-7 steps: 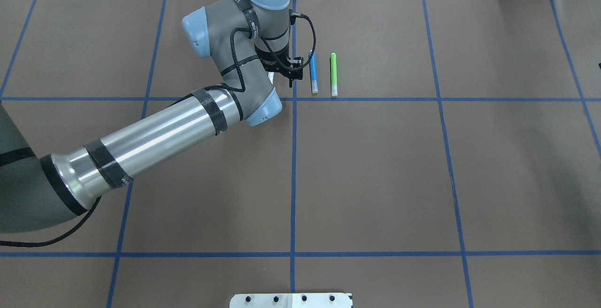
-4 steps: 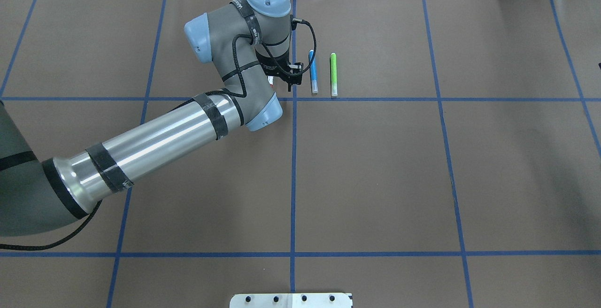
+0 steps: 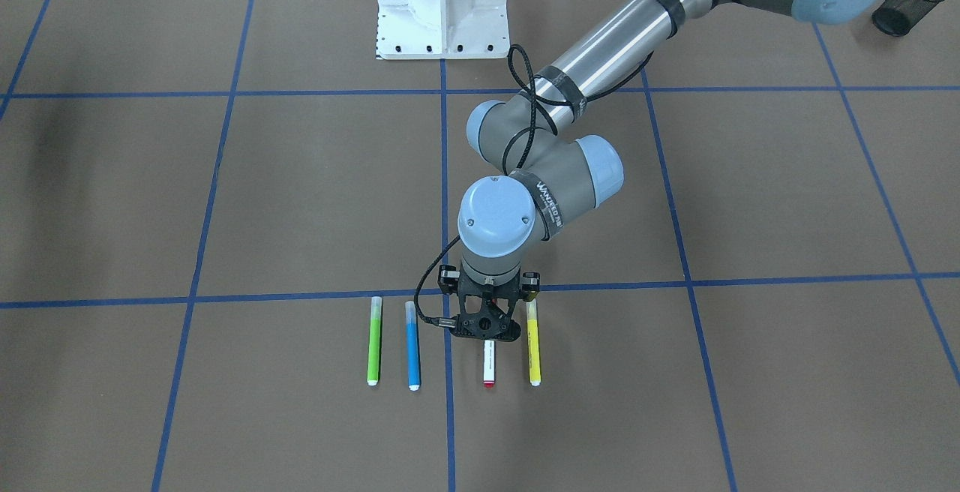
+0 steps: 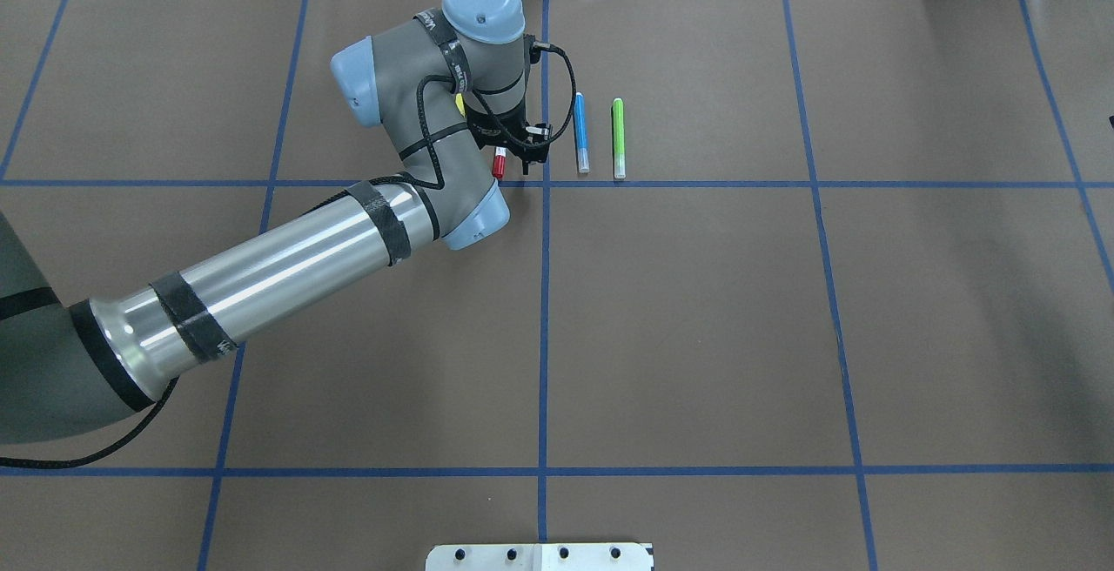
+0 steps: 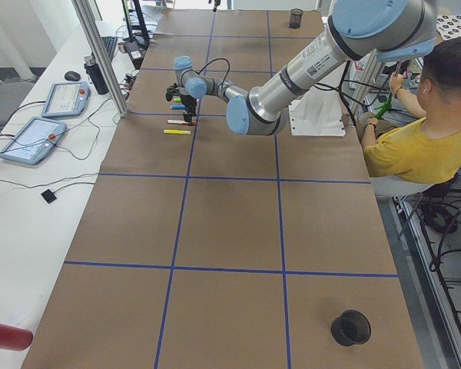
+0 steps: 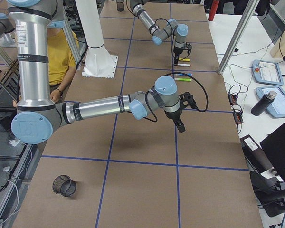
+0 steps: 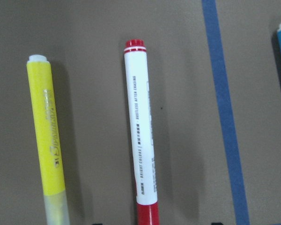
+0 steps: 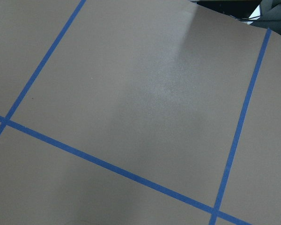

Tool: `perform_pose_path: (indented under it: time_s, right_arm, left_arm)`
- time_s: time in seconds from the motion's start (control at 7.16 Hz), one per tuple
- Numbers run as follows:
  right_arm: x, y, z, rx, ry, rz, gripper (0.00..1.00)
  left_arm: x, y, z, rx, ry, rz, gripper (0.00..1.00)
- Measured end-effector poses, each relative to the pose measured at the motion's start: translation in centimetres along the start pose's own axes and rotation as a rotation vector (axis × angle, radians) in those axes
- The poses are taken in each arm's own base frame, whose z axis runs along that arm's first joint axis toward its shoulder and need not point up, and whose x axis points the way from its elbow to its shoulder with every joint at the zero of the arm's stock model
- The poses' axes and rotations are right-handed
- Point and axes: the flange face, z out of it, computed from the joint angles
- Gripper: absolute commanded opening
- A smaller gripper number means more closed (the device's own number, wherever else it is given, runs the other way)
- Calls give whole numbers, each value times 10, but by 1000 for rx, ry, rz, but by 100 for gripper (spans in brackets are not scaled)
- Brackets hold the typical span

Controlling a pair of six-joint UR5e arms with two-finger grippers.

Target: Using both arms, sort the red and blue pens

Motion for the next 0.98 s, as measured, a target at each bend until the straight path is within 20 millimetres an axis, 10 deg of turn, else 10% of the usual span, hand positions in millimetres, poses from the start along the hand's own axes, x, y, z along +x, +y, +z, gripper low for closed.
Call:
perform_pose_path:
  time_s: [0.98]
  right_arm:
    - [0,0,0,0,0,0,100]
  left_arm:
    - [-3,3,6,-5,-5,0,48]
